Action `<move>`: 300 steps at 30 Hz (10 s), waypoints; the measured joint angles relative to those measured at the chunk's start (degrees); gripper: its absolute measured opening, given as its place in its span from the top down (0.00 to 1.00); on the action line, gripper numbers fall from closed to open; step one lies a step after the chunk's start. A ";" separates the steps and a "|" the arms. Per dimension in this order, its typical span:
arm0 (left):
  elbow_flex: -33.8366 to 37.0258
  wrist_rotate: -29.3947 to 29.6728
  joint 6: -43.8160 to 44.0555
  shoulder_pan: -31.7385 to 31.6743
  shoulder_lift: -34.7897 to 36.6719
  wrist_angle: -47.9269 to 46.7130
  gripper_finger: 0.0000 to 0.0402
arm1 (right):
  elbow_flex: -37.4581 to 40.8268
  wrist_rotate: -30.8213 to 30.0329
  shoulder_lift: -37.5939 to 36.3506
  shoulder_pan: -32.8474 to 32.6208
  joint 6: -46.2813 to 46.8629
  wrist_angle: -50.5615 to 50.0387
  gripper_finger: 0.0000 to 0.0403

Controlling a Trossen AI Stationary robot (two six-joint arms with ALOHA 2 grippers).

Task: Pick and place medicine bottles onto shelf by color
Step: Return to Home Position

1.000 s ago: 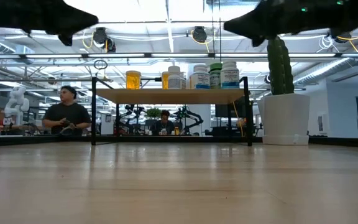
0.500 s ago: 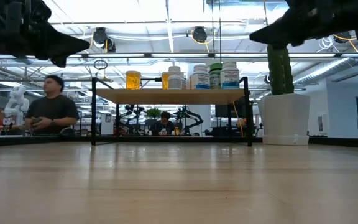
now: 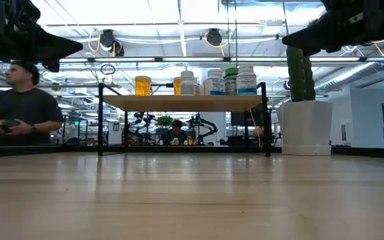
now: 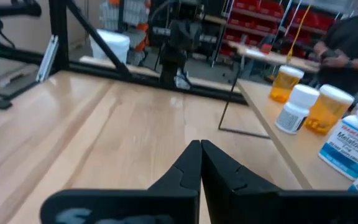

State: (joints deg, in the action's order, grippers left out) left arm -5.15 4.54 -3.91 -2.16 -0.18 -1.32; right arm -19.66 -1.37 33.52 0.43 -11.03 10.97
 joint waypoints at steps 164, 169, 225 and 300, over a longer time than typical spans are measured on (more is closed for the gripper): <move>4.59 0.22 1.60 5.18 -3.35 10.44 0.90 | 18.85 -16.50 -33.49 -2.89 0.90 14.05 1.00; 4.57 0.28 1.60 5.75 -0.63 17.52 0.90 | 18.85 -16.50 -33.48 -2.89 0.91 14.05 1.00; 4.55 0.39 1.60 3.46 -0.56 7.13 0.90 | 18.82 -16.50 -33.44 -2.75 0.90 14.05 1.00; 4.55 0.31 1.58 3.47 -0.56 7.13 0.90 | 18.82 -16.50 -33.38 -2.67 0.92 14.05 1.00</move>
State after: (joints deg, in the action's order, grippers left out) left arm -0.60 4.84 -2.33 1.31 -0.73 5.80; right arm -0.84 -17.87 0.14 -2.24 -10.11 25.02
